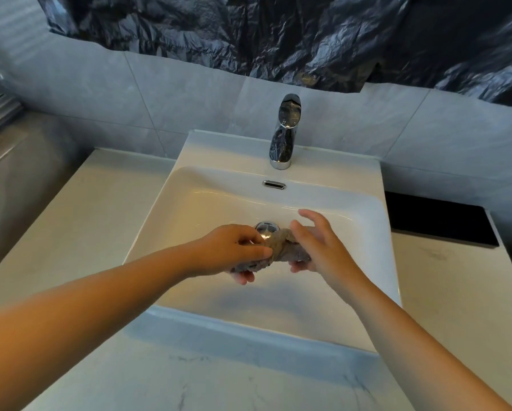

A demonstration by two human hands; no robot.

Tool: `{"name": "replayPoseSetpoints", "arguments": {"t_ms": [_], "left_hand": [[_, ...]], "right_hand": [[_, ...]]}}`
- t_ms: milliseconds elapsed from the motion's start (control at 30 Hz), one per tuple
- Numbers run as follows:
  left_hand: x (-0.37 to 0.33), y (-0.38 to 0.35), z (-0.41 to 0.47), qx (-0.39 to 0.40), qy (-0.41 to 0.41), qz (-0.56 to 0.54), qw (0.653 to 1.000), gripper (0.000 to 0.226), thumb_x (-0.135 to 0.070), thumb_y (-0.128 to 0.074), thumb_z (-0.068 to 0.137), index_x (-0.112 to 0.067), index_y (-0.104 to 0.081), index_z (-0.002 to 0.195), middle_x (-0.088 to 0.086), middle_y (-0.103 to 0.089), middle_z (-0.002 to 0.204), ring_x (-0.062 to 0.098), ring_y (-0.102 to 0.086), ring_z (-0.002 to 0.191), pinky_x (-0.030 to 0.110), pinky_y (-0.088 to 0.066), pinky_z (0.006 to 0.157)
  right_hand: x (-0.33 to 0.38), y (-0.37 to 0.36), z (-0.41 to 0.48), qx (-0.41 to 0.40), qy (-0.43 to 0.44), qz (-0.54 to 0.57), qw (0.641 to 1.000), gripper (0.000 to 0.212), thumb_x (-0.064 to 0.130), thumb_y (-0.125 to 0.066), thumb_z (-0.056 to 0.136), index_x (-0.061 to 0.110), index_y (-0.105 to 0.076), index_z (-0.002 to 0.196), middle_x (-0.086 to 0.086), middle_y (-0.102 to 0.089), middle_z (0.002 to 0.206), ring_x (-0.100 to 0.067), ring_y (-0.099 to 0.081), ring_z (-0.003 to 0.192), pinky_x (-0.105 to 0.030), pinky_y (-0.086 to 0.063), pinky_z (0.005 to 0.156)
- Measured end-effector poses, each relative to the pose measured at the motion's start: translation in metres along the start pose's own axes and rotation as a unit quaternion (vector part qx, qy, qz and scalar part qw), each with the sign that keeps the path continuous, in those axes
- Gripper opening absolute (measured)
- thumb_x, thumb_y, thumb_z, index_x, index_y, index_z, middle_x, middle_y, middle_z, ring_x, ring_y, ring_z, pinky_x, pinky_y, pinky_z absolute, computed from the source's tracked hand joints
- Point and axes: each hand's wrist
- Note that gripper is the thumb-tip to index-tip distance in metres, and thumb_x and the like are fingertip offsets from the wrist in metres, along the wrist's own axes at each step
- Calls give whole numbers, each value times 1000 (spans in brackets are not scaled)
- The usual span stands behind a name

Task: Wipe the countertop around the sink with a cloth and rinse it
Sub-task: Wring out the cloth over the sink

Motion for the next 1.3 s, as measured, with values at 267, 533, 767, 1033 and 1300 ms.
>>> {"name": "replayPoseSetpoints", "arguments": {"t_ms": [267,533,767,1033,1300], "left_hand": [[-9,10,-12,239,67,-199,948,32,-29,-57,91,-3,-58,109,10,-60,89,15,-56,70,19,-49,59],[-24,14,-15,244,65,-3,968,30,-34,-58,91,-5,-61,98,5,-57,79,13,-52,71,21,-44,66],[-20,-14,-11,105,-5,403,909,29,-43,-47,95,-14,-52,92,3,-56,85,15,-49,70,29,-40,64],[10,-28,4,-53,-120,536,834,27,-37,-36,99,-14,-47,108,5,-53,95,19,-44,65,30,-34,59],[16,-26,9,-52,-113,415,901,20,-36,-43,97,-18,-49,104,5,-58,93,16,-48,69,26,-36,59]], "right_hand": [[-26,-9,-22,-150,292,-88,940,39,38,-42,90,21,-55,123,7,-63,114,-8,-60,104,-15,-52,77],[-24,-16,-4,-98,277,-158,943,52,44,-35,92,11,-62,60,-2,-56,53,-20,-52,54,-37,-43,49],[-27,-12,8,-33,165,-270,948,56,38,-37,97,19,-40,44,0,-38,43,-15,-35,44,-30,-28,48],[-24,-23,19,12,-209,-61,976,29,24,-39,86,10,-42,61,-6,-37,50,-17,-29,44,-22,-23,46],[-17,-12,15,37,-134,-93,986,40,43,-41,94,11,-48,71,-3,-46,52,-14,-35,41,-24,-29,45]]}}
Point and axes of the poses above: each hand's wrist, its own z-axis towards the middle knuckle, its own y-axis out of the back of the hand, x = y × z
